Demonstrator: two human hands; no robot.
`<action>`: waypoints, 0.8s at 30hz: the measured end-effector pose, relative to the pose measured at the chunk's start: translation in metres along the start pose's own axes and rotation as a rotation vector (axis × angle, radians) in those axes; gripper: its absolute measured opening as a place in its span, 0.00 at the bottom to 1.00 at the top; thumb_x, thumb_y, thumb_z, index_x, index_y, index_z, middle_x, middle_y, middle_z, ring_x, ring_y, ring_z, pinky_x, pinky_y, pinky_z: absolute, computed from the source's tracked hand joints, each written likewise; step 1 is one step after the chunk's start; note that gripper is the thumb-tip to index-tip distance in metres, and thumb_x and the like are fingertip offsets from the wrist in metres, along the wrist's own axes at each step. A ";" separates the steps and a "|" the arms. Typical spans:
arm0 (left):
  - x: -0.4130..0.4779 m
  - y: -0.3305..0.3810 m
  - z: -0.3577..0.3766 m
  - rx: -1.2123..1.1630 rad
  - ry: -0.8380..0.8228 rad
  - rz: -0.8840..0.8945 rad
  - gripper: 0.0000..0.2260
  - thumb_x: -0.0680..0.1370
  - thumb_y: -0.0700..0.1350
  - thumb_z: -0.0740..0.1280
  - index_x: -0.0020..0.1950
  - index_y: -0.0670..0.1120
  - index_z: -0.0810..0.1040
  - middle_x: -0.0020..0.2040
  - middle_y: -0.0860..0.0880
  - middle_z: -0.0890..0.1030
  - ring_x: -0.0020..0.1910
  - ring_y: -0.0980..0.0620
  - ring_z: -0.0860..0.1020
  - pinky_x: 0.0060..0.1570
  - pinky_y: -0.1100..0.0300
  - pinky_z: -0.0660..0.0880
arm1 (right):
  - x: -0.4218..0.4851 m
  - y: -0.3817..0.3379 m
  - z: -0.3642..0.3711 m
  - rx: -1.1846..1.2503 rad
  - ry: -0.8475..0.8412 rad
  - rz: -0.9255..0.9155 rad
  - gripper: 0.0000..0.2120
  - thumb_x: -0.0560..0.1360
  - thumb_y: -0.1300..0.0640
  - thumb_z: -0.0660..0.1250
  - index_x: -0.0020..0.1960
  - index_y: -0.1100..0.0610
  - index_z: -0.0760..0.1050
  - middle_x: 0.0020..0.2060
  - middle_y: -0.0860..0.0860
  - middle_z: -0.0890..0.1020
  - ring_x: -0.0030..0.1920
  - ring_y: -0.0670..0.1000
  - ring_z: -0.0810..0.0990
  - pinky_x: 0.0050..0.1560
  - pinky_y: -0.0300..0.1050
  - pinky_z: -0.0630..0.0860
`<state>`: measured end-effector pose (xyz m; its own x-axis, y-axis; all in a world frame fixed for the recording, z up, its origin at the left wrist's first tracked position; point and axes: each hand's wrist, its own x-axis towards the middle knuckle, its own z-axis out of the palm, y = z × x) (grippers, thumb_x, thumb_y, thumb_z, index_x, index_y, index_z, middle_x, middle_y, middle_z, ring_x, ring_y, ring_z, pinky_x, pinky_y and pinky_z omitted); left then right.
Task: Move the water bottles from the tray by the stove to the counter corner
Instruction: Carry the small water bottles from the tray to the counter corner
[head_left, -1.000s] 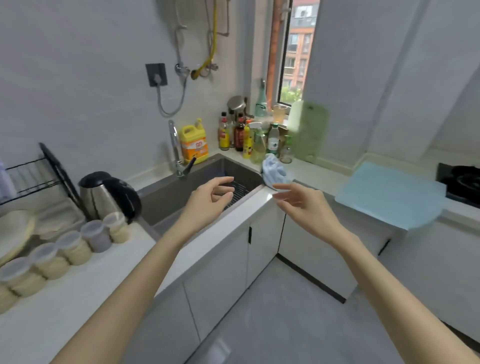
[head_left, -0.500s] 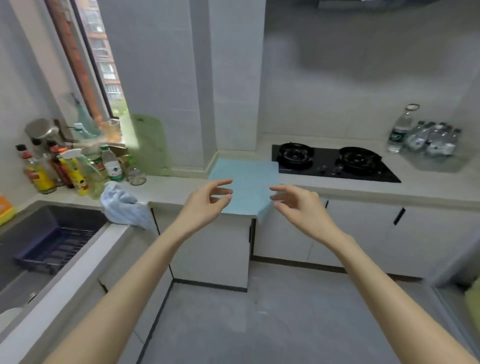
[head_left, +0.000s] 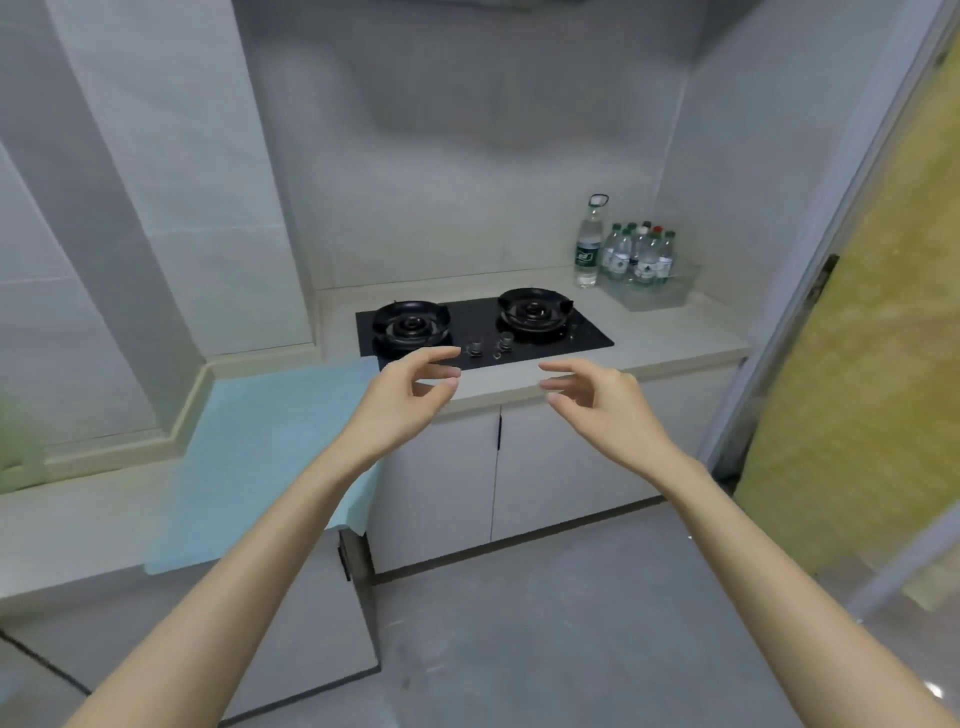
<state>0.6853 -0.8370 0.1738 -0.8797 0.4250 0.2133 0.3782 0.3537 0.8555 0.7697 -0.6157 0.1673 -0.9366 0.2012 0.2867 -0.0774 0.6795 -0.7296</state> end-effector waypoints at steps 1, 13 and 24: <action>0.018 -0.001 0.003 -0.010 -0.012 0.011 0.15 0.79 0.44 0.65 0.65 0.55 0.75 0.55 0.56 0.82 0.50 0.55 0.81 0.44 0.67 0.73 | 0.012 0.006 -0.002 -0.004 0.018 0.012 0.16 0.76 0.59 0.66 0.62 0.49 0.76 0.50 0.43 0.84 0.51 0.37 0.81 0.55 0.34 0.75; 0.233 0.011 0.073 -0.100 -0.212 0.157 0.15 0.78 0.44 0.66 0.64 0.55 0.75 0.54 0.56 0.82 0.49 0.55 0.81 0.47 0.66 0.75 | 0.150 0.070 -0.052 -0.065 0.241 0.128 0.15 0.76 0.61 0.67 0.62 0.52 0.77 0.52 0.48 0.84 0.50 0.41 0.81 0.54 0.29 0.74; 0.389 0.012 0.174 -0.098 -0.302 0.228 0.16 0.79 0.45 0.65 0.67 0.53 0.74 0.56 0.57 0.81 0.52 0.61 0.79 0.48 0.71 0.71 | 0.261 0.180 -0.112 -0.170 0.310 0.172 0.17 0.76 0.59 0.66 0.65 0.51 0.75 0.58 0.44 0.81 0.55 0.44 0.79 0.60 0.45 0.76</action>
<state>0.3976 -0.5223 0.1844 -0.6463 0.7146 0.2677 0.5122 0.1462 0.8463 0.5498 -0.3624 0.1800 -0.7811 0.5088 0.3621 0.1545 0.7192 -0.6774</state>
